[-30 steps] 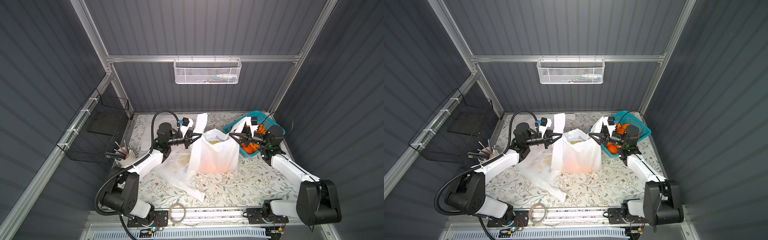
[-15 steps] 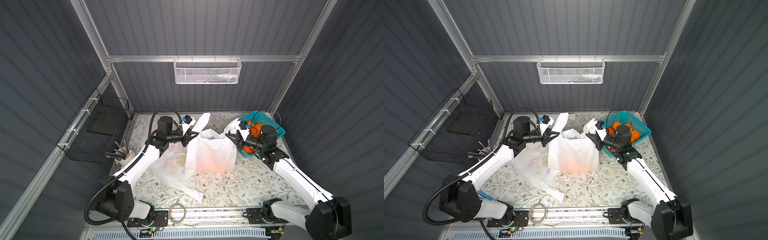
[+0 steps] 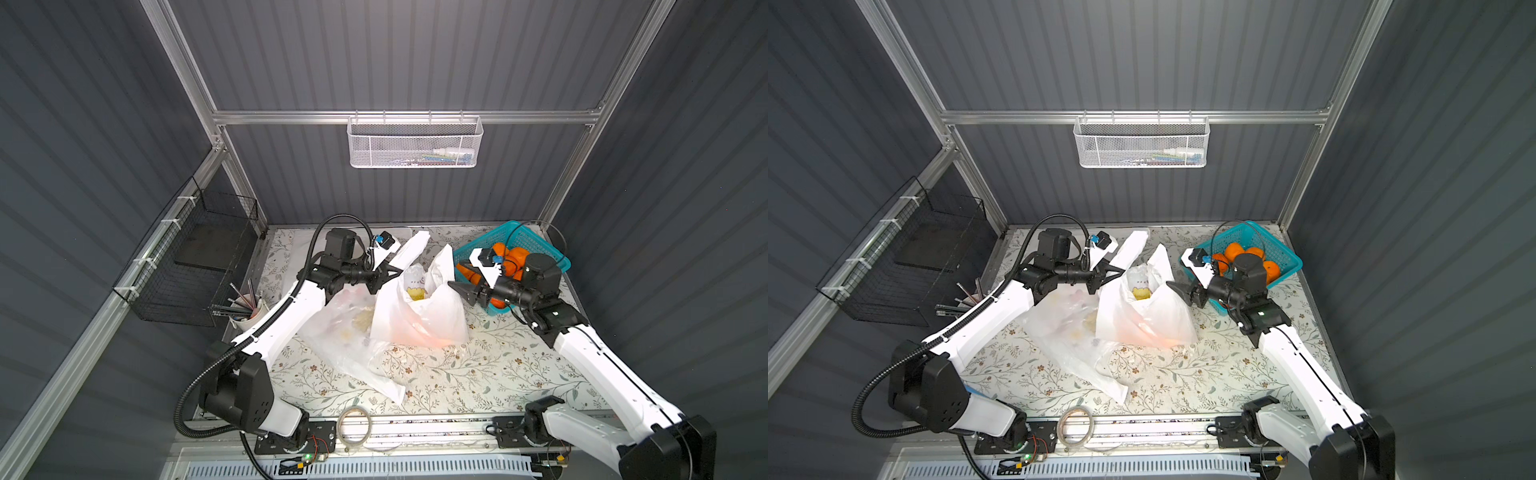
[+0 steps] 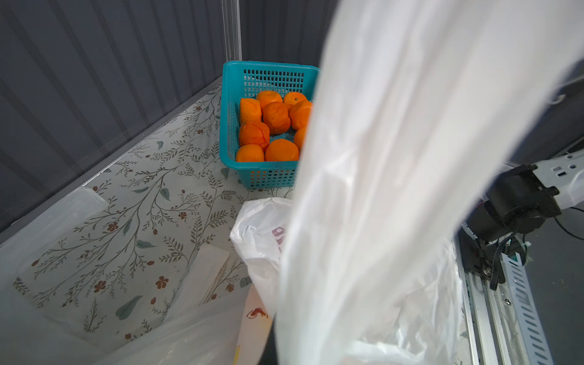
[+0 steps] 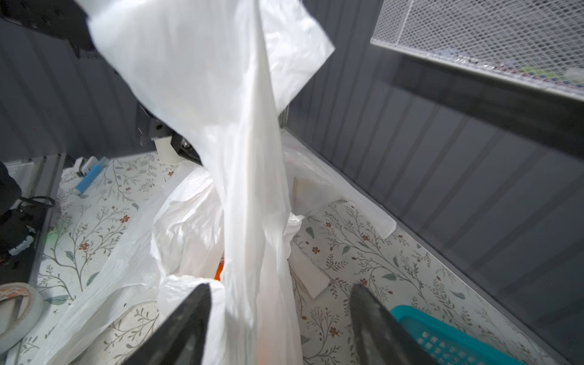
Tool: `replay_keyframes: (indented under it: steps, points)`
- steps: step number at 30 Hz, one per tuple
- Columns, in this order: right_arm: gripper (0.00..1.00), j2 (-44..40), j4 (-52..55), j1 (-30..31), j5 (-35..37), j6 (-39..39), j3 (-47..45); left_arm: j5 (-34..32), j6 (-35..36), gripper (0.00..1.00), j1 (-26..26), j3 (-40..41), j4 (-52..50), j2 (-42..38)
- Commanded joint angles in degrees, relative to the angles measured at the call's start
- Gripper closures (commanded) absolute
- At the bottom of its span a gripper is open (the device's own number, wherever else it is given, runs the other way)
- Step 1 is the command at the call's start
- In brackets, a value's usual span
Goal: Place the oranges into plastic bags & tie knots
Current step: Tie the plastic bag at the center of the board.
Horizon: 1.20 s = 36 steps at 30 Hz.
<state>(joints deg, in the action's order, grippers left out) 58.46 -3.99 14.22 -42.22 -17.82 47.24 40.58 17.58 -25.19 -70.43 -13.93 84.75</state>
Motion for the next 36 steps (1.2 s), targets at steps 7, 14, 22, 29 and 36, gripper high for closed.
replay_keyframes:
  steps: [7,14,22,29,36]
  points:
    - [0.01,-6.3,-11.3,-10.6,-15.5,10.2,-7.6,-1.0,-1.4,1.00,0.7,2.6,4.9,-2.4]
    - [0.01,4.2,-18.4,-10.4,-19.0,12.9,-5.7,0.5,-1.6,1.00,0.7,2.5,6.4,-1.1]
    - [0.21,14.0,-21.0,-8.2,-21.1,12.9,-0.9,2.4,-1.9,1.00,0.7,2.1,8.0,0.6]
    - [0.62,17.1,-22.4,-6.5,-22.1,13.7,0.9,2.8,-2.1,1.00,0.7,0.5,8.3,2.9]
    - [0.82,15.5,-22.2,-3.7,-21.8,13.2,-0.7,5.0,-4.6,1.00,0.3,-1.4,11.0,5.8]
